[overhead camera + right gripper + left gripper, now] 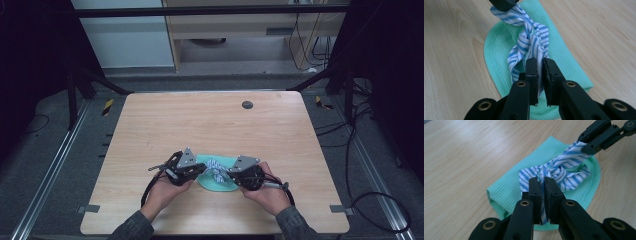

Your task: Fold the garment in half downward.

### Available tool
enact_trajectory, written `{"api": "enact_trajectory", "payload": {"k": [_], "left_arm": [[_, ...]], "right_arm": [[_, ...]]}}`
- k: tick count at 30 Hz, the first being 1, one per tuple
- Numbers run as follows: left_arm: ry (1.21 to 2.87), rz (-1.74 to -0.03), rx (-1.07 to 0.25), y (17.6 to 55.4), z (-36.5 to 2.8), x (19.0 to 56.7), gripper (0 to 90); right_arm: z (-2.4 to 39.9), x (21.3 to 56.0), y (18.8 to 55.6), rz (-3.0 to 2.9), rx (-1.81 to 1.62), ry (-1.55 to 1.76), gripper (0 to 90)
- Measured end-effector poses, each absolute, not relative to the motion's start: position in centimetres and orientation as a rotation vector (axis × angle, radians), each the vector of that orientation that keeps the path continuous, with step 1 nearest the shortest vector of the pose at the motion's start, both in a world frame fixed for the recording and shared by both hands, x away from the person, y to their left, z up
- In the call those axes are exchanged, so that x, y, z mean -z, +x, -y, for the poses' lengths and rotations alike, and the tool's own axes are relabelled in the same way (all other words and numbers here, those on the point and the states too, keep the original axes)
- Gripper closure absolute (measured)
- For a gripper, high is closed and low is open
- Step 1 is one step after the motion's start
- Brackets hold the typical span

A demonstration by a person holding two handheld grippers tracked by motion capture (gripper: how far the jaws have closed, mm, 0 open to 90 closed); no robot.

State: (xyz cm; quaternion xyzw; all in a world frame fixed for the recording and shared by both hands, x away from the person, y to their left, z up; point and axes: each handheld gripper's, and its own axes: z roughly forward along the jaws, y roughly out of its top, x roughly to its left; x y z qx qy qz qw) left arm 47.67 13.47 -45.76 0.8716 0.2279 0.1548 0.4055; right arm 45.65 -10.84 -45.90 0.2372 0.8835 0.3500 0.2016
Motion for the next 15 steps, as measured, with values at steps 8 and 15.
{"api": "enact_trajectory", "payload": {"k": [8,15], "left_arm": [[2.201,-0.576,-0.375,46.4,-14.2,47.0,84.4],[2.215,-0.569,-0.369,46.0,-14.1,47.4,86.4]], "right_arm": [[10.9,46.6,44.6,-2.483,-0.974,0.662,81.5],[10.8,47.0,44.0,-2.500,-0.975,0.654,80.8]]}}
